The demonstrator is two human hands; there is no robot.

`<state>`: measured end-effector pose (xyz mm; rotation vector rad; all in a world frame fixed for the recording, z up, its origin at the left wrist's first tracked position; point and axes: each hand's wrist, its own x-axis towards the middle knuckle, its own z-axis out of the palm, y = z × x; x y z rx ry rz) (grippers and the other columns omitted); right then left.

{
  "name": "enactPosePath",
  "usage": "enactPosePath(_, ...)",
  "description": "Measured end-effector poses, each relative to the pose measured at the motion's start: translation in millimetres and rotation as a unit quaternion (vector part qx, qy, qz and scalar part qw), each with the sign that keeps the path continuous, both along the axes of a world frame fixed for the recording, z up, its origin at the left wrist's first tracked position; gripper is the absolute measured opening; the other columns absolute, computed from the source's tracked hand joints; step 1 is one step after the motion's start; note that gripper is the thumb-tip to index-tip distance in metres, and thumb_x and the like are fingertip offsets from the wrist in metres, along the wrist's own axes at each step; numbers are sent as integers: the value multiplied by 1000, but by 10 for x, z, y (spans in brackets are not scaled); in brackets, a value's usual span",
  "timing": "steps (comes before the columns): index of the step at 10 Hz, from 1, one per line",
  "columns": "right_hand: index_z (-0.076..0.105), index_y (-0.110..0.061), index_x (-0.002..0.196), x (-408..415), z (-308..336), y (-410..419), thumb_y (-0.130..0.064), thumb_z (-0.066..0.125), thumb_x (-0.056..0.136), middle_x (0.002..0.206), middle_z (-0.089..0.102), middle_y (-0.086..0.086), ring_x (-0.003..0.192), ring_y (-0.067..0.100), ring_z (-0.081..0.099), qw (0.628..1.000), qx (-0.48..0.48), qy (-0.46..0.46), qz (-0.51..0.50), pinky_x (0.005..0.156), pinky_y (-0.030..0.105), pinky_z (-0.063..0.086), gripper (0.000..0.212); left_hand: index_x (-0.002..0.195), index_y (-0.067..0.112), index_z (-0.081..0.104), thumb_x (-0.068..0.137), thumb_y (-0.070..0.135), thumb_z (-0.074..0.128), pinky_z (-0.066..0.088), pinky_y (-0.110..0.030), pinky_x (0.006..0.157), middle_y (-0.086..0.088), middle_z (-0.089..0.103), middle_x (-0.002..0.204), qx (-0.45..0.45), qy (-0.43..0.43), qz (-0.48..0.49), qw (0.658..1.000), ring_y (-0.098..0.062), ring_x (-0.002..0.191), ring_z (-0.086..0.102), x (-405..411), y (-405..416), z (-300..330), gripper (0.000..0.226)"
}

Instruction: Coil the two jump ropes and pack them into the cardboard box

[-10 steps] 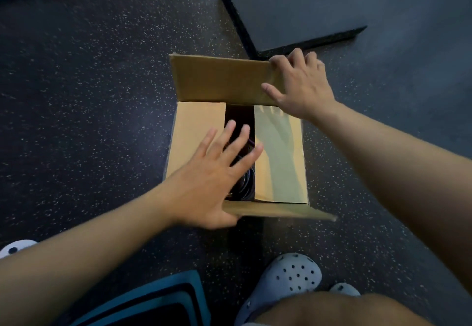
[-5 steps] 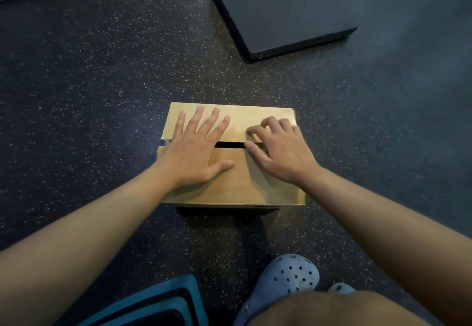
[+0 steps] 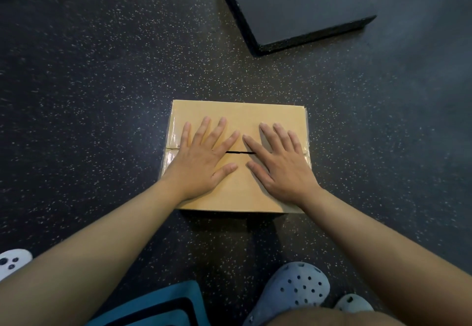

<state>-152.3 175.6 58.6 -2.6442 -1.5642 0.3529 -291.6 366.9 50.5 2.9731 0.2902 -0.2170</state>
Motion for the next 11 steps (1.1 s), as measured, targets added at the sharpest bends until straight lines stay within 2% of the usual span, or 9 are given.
enactPosePath(2, 12, -37, 162, -49, -44, -5, -58, 17, 103, 173, 2, 7, 158, 36, -6, 1000, -23, 0, 14, 126, 56, -4, 62, 162, 36, 2, 100, 67, 12, 0, -66, 121, -1, -7, 172, -1, -7, 24, 1000, -31, 157, -8, -38, -53, -46, 70)
enactPosePath(3, 10, -39, 162, -33, -65, 8, -60, 14, 102, 173, 0, 5, 158, 34, -8, 1000, -24, 7, 12, 125, 54, -8, 64, 162, 37, 3, 100, 67, 11, 0, -66, 120, -1, -6, 172, 7, -1, 30, 1000, -32, 157, -7, -6, -60, -54, 70)
enactPosePath(4, 20, -39, 161, -37, -52, 4, -61, 21, 103, 172, 11, 6, 159, 35, 3, 1000, -7, 8, 2, 126, 56, 1, 62, 161, 38, 16, 100, 67, 18, 6, -67, 120, -1, 8, 172, 0, -18, 36, 999, -32, 157, 4, -29, -68, -13, 67)
enactPosePath(5, 15, -41, 161, -48, -79, 8, -61, 20, 103, 173, 4, 4, 159, 34, -3, 1000, -16, 4, 1, 126, 56, -1, 61, 158, 40, 26, 101, 67, 23, 9, -69, 119, 2, 18, 170, 5, -31, 58, 998, -31, 157, 11, -72, -124, -36, 63)
enactPosePath(6, 0, -42, 161, -27, -89, 22, -62, 12, 102, 173, -10, 2, 158, 32, -15, 999, -39, -1, 10, 125, 52, -10, 64, 157, 43, 24, 100, 68, 23, 7, -69, 119, 3, 14, 171, 5, -20, 68, 997, -30, 157, 8, -62, -137, -66, 62)
enactPosePath(8, -8, -43, 159, -42, -47, 40, -62, 6, 100, 171, -18, 1, 156, 31, -21, 998, -60, 6, 5, 124, 51, -13, 64, 158, 45, 15, 100, 69, 19, 0, -67, 120, 5, 4, 172, -2, 1, 77, 997, -27, 158, -2, -54, -134, -48, 62)
enactPosePath(9, 0, -43, 160, -54, -14, 49, -63, 10, 100, 173, -8, 2, 158, 32, -13, 998, -54, 11, 4, 125, 52, -7, 64, 157, 44, 17, 99, 70, 16, 1, -68, 120, 4, 5, 171, -6, 14, 75, 997, -28, 157, -1, -28, -144, 1, 63)
enactPosePath(10, 22, -41, 159, -66, 49, 49, -62, 26, 102, 172, 12, 4, 158, 34, 5, 1000, -19, 22, -11, 125, 54, 4, 61, 154, 40, 29, 98, 68, 25, 5, -65, 121, 4, 17, 169, -32, -5, 86, 996, -27, 156, 9, -40, -151, 99, 63)
enactPosePath(11, 35, -37, 155, 1, 213, 101, -61, 39, 101, 167, 27, 3, 155, 34, 19, 999, -12, 44, -11, 123, 51, 15, 59, 151, 33, 38, 100, 61, 39, 10, -57, 123, 2, 31, 164, -70, -29, 99, 992, -24, 152, 21, 30, -147, 258, 59)
